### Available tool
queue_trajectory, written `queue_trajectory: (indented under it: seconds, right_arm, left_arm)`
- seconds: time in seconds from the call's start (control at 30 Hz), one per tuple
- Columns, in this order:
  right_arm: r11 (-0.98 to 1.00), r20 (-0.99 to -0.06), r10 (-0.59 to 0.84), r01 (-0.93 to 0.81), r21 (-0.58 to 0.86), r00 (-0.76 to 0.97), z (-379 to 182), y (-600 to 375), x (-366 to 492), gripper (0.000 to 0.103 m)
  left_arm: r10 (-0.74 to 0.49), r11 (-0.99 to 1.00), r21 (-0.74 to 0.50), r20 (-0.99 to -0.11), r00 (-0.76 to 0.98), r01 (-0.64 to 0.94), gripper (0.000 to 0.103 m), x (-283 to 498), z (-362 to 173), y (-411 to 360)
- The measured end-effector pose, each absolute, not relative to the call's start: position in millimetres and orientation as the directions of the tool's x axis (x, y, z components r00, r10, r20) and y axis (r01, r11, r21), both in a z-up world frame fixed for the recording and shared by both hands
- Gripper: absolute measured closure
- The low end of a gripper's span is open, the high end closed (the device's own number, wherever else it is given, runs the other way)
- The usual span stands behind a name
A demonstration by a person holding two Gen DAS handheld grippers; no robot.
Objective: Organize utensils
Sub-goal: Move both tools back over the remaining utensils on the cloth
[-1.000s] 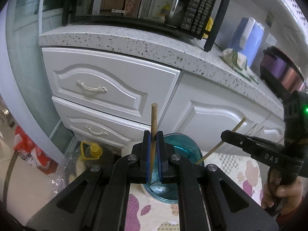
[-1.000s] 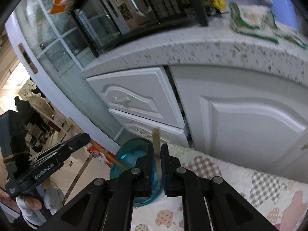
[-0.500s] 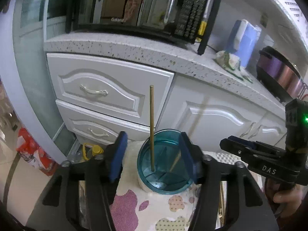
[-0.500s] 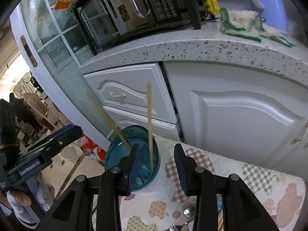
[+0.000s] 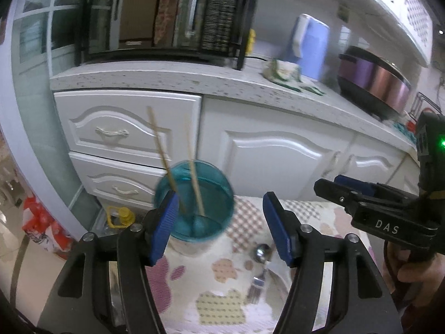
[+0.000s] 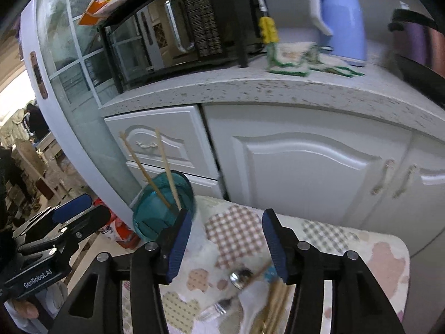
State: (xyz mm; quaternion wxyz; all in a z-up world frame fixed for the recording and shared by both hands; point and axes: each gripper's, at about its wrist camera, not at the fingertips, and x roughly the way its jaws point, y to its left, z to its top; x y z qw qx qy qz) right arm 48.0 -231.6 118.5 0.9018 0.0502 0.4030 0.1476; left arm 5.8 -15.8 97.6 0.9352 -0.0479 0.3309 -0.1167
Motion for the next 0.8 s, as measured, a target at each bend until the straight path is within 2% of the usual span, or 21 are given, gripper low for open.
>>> queue_trajectory:
  seconds: [0.47,0.8]
  right_arm:
    - [0.983,-0.724,0.174,-0.072,0.17,0.667,118.6,-304.6,-6.0,0.041]
    - [0.981,-0.729,0.157,-0.017,0.196,0.667,115.8,-329.4,-16.8,0.041]
  left_arm:
    - [-0.335,0.941,-0.173,-0.619,0.711,0.292,0.036,-17.0,94.6,-82.1]
    - [-0.309,0.945,-0.126,-0.638,0.705,0.3,0.036,-16.8,88.3,-96.9]
